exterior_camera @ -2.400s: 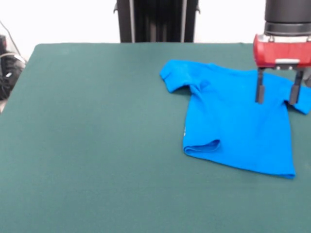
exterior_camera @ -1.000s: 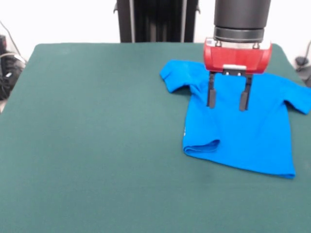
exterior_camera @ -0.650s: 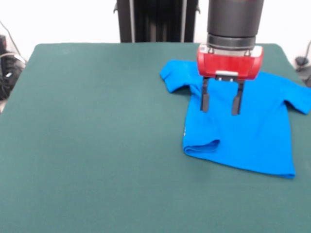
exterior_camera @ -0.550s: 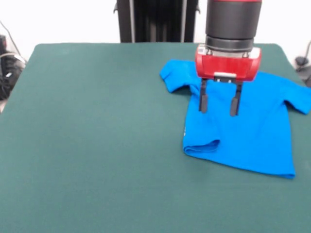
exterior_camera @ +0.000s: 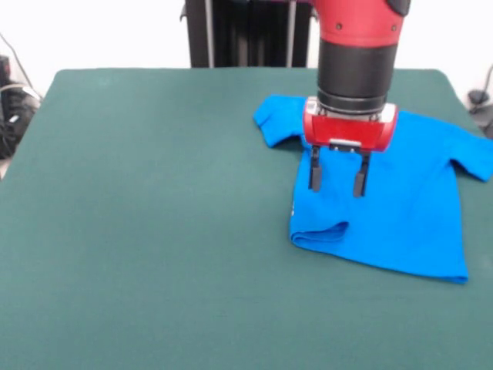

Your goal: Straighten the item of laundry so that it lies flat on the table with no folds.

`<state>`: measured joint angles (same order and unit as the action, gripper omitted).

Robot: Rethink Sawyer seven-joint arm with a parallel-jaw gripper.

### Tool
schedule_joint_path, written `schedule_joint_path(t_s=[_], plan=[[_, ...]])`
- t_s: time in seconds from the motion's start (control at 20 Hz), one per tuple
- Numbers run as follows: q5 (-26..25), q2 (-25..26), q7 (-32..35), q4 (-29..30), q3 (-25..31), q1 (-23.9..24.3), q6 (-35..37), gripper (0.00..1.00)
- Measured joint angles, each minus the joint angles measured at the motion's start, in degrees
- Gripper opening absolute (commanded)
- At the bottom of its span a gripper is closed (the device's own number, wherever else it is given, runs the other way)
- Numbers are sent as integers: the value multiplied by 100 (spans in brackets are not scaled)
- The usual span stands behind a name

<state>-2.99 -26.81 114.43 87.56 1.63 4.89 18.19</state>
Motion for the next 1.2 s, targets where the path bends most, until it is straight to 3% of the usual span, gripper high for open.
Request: schedule_joint_path(t_s=[1.2], plan=[[1, 572, 0, -183, 1, -72, 63, 100]])
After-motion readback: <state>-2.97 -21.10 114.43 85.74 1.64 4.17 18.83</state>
